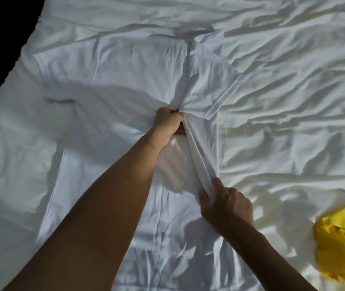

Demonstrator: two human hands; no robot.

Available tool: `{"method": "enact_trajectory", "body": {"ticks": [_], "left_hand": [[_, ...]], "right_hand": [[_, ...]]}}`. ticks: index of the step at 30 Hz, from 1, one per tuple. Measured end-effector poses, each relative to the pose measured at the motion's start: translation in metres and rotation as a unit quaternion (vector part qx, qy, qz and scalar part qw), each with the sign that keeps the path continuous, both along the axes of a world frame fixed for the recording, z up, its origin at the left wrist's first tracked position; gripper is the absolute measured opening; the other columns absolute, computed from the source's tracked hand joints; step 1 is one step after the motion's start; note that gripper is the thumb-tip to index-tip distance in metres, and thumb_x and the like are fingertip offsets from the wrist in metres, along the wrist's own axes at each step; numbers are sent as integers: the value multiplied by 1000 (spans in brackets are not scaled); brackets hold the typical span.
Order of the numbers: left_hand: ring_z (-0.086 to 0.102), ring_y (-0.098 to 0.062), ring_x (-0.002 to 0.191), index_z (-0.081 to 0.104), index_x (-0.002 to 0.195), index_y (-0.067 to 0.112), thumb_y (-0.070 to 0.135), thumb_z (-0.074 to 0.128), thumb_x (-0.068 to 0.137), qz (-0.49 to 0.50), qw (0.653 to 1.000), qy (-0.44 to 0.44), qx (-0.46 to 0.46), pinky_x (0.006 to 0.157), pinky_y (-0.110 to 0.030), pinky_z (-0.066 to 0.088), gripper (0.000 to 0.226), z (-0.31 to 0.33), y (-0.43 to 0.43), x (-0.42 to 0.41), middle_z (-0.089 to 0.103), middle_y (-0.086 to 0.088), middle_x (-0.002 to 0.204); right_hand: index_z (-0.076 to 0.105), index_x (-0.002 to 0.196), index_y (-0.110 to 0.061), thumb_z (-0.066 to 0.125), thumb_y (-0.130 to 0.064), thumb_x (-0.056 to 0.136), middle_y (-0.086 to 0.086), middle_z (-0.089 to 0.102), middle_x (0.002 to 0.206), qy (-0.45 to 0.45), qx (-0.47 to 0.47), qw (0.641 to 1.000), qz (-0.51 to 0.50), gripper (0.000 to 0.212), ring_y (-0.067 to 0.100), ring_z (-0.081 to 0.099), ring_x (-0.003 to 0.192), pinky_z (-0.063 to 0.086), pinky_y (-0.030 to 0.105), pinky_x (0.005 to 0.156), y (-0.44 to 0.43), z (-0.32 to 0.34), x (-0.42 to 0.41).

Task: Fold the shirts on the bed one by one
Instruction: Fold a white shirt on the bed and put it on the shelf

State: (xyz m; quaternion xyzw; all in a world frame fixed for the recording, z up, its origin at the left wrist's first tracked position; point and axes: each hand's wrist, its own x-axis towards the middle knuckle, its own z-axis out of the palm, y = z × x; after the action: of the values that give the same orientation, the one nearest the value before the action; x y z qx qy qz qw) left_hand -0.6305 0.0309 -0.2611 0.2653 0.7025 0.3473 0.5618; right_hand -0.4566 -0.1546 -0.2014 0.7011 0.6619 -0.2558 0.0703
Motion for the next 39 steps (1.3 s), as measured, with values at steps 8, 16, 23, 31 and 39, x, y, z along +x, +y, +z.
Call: {"method": "enact_trajectory", "body": {"ticks": [8, 16, 23, 31, 39], "left_hand": [[77, -33, 77, 74, 99, 0, 19, 76, 91, -56, 993, -81, -69, 71, -44, 65, 21, 40, -111, 11, 78, -19, 86], [68, -27, 65, 74, 93, -7, 55, 78, 74, -85, 976, -65, -188, 64, -38, 54, 64, 44, -234, -7, 69, -14, 73], [65, -20, 60, 73, 71, 5, 39, 69, 92, -136, 983, 66, -104, 64, -32, 48, 40, 46, -279, -10, 68, -9, 59], [60, -23, 52, 55, 53, 2, 30, 65, 94, -133, 975, 148, -103, 62, -40, 56, 50, 31, -301, -28, 55, -1, 44], [65, -34, 77, 61, 63, 9, 64, 56, 89, -180, 930, 320, -1, 70, -35, 46, 61, 65, -214, -21, 68, -9, 72]], "right_hand": [[43, 106, -25, 47, -42, 99, 2, 60, 86, -31, -38, 999, 6, 19, 29, 57, 73, 38, 33, 66, -57, 47, -16], [56, 118, -21, 46, -33, 100, 6, 65, 114, 82, -136, 986, -55, 23, 33, 65, 106, 44, 35, 77, -107, 63, -73], [63, 117, -14, 47, -17, 93, 12, 62, 115, 65, 148, 983, -91, 29, 37, 59, 105, 52, 45, 81, -128, 20, -53], [8, 166, -12, 26, -45, 106, 6, 0, 174, -23, 68, 992, 106, 70, 27, 0, 160, 5, 54, 128, -163, -43, -12], [-6, 163, -5, 26, -41, 92, 16, -19, 170, 3, 87, 995, 50, 86, 29, -21, 157, -7, 52, 128, -129, -23, -34]]}}
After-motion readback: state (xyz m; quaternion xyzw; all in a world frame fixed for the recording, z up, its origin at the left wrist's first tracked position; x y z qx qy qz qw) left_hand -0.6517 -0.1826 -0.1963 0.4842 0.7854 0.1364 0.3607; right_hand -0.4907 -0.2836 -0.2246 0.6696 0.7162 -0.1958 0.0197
